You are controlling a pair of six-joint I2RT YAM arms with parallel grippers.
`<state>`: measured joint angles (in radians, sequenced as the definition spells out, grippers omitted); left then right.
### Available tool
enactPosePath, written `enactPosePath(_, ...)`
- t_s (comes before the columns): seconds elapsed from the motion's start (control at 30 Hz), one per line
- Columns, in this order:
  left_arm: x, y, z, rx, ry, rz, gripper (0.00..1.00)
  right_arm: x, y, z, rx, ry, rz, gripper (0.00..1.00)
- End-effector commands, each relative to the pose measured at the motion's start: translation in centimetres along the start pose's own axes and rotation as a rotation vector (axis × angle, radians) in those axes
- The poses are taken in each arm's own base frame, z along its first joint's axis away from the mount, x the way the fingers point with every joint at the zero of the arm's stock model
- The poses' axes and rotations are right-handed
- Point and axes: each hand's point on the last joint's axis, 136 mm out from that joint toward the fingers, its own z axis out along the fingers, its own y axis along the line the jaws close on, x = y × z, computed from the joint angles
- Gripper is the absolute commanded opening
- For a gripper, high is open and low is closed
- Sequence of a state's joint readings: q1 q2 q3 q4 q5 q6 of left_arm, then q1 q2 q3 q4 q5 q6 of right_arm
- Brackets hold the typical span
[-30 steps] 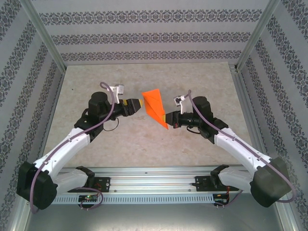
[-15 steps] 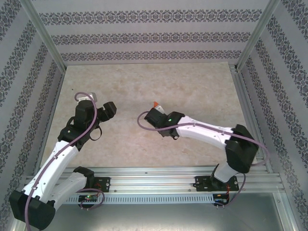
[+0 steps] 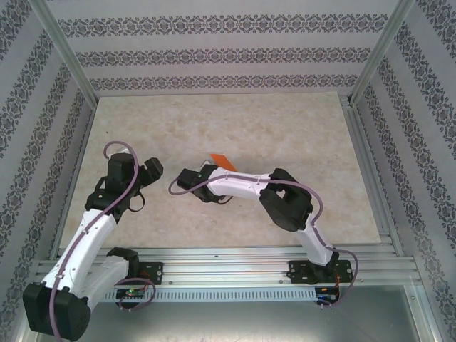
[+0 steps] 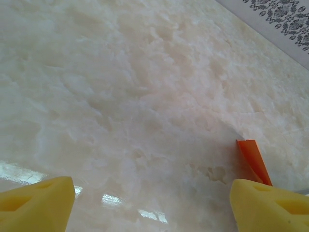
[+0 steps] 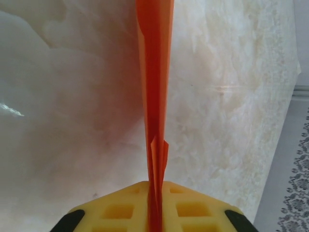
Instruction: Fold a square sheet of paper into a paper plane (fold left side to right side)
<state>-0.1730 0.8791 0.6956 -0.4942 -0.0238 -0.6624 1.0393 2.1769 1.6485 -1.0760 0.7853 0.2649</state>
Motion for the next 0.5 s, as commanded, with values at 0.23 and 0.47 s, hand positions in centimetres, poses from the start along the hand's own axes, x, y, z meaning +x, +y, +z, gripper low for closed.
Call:
enactPosePath(0.23,3.5,-3.0,3.2,0.25,0.19,-0.038,0.79,-0.3,-2.4,-7.9,-0.358,-0.23,0.226,0.54)
enactPosePath(0.47,6.8,-7.9,6.0,0.477,0.321,-0.061,0.75,1.8,-10.9,-10.5,-0.434,-0.409,0.478,0.61)
